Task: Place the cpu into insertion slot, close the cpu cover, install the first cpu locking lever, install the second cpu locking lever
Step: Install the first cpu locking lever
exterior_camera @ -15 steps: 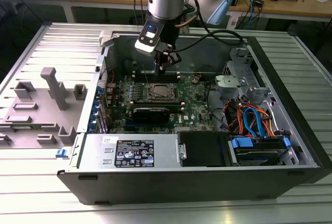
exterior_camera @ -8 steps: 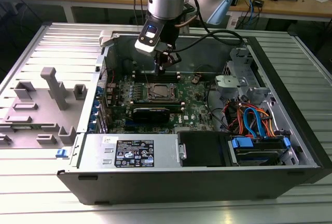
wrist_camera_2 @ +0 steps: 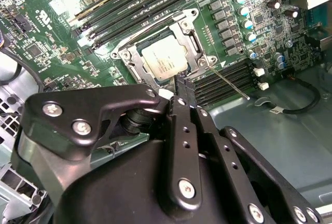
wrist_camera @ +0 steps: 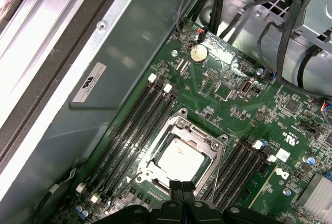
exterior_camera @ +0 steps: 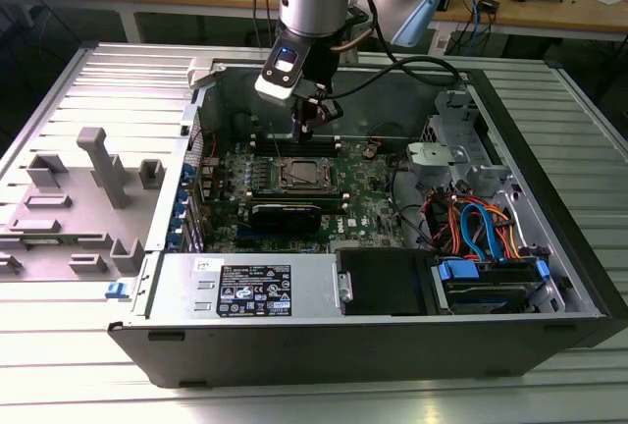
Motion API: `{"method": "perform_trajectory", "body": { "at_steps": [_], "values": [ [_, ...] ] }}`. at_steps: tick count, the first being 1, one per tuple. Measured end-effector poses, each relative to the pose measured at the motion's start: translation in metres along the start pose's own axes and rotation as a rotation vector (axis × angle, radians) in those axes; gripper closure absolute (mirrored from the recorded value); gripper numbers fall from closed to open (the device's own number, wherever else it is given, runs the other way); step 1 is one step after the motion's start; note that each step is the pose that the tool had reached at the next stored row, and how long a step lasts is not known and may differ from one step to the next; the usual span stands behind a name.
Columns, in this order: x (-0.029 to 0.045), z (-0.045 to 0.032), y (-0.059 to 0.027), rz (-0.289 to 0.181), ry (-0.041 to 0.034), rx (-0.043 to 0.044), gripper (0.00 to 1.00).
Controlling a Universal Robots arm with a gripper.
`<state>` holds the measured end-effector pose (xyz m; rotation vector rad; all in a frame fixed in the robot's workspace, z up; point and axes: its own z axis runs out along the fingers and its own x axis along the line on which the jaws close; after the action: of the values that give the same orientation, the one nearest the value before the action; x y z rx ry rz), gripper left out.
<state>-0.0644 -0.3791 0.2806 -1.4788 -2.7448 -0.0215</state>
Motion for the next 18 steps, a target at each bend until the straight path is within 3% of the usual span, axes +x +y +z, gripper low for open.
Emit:
{"method": "perform_trajectory", "body": {
  "at_steps": [10, 12, 16, 18],
  "values": [
    [-0.0002, 0.0000, -0.0002, -0.027, 0.0000, 0.0008, 0.89],
    [-0.0002, 0.0000, -0.0002, -0.094, 0.0001, 0.0026, 0.89],
    [0.0000, 0.0000, -0.0006, -0.163, 0.0002, 0.0045, 0.89],
    [0.0004, 0.0001, -0.0012, -0.171, 0.0003, 0.0045, 0.89]
  ]
}}
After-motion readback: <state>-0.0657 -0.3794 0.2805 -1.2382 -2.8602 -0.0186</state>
